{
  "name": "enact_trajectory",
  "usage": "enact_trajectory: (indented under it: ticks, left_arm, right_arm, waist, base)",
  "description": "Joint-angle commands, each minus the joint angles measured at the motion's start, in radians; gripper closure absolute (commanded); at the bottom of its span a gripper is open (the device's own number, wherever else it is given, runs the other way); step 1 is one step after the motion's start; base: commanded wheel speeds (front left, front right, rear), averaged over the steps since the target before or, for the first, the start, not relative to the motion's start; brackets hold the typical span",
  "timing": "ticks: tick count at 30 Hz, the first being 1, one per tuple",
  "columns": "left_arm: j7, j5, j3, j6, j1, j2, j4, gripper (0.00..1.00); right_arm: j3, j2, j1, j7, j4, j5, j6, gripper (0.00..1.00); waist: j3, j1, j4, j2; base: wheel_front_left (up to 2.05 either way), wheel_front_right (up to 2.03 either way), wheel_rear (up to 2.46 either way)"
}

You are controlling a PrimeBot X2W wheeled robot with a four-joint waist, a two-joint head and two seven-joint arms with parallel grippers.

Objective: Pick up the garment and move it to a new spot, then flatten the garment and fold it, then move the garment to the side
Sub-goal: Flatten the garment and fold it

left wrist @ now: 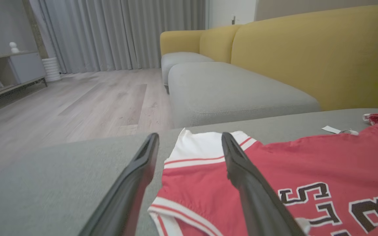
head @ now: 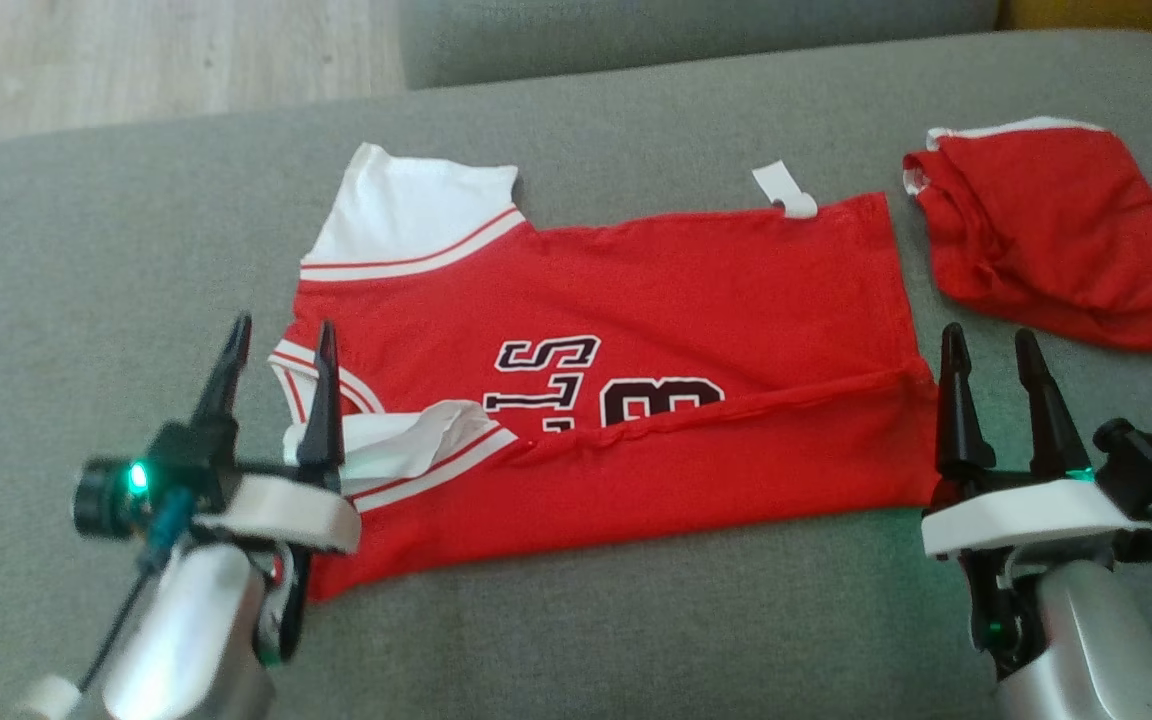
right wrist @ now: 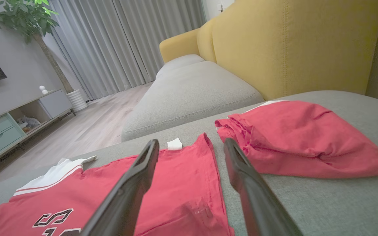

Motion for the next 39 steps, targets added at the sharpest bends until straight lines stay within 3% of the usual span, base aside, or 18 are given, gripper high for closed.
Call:
enact_trajectory:
  ticks: [1,6,9,13,19,25,39]
  left_arm:
    - [-0.010,0.010,0.043,-0.006,-0.073,0.036,-0.036,0.00]
    - [0.067,0.047,0.010,-0.087,-0.235,0.112,-0.026,0.00]
    - [0.178,0.071,-0.022,-0.161,-0.373,0.174,0.027,0.00]
    - [0.358,0.063,-0.099,-0.224,-0.538,0.244,0.147,0.00]
    - [0.533,-0.068,-0.271,-0.231,-0.696,0.339,0.265,0.00]
    - [0.578,-0.190,-0.375,-0.231,-0.786,0.406,0.329,0.00]
    - [0.627,-0.343,-0.496,-0.231,-0.870,0.427,0.440,0.00]
  right_arm:
    - [0.026,-0.004,-0.025,-0.011,-0.039,0.008,-0.001,0.00]
    - [0.042,-0.004,-0.060,-0.013,-0.073,0.027,-0.001,0.00]
    - [0.051,-0.004,-0.089,-0.013,-0.094,0.039,-0.001,0.00]
    - [0.069,-0.004,-0.125,-0.013,-0.124,0.056,-0.001,0.00]
    - [0.100,-0.004,-0.156,-0.014,-0.164,0.086,-0.001,0.00]
    - [0.125,-0.004,-0.160,-0.014,-0.186,0.106,-0.001,0.00]
    - [0.129,-0.004,-0.162,-0.014,-0.183,0.099,-0.001,0.00]
  waist:
    - [0.019,-0.0001,-0.010,0.0000]
    - [0.088,-0.0001,-0.048,0.0000]
    - [0.139,-0.0001,-0.075,0.0000]
    - [0.204,-0.0001,-0.116,0.0000]
    - [0.280,-0.0001,-0.175,0.0000]
    - [0.323,-0.0001,-0.207,0.0000]
    - [0.362,-0.0001,-0.240,0.0000]
  base:
    - [0.00,0.00,0.00]
    - [0.00,0.00,0.00]
    - [0.00,0.00,0.00]
    - [0.00,0.00,0.00]
    - [0.00,0.00,0.00]
    - [0.00,0.00,0.00]
    - [0.00,0.00,0.00]
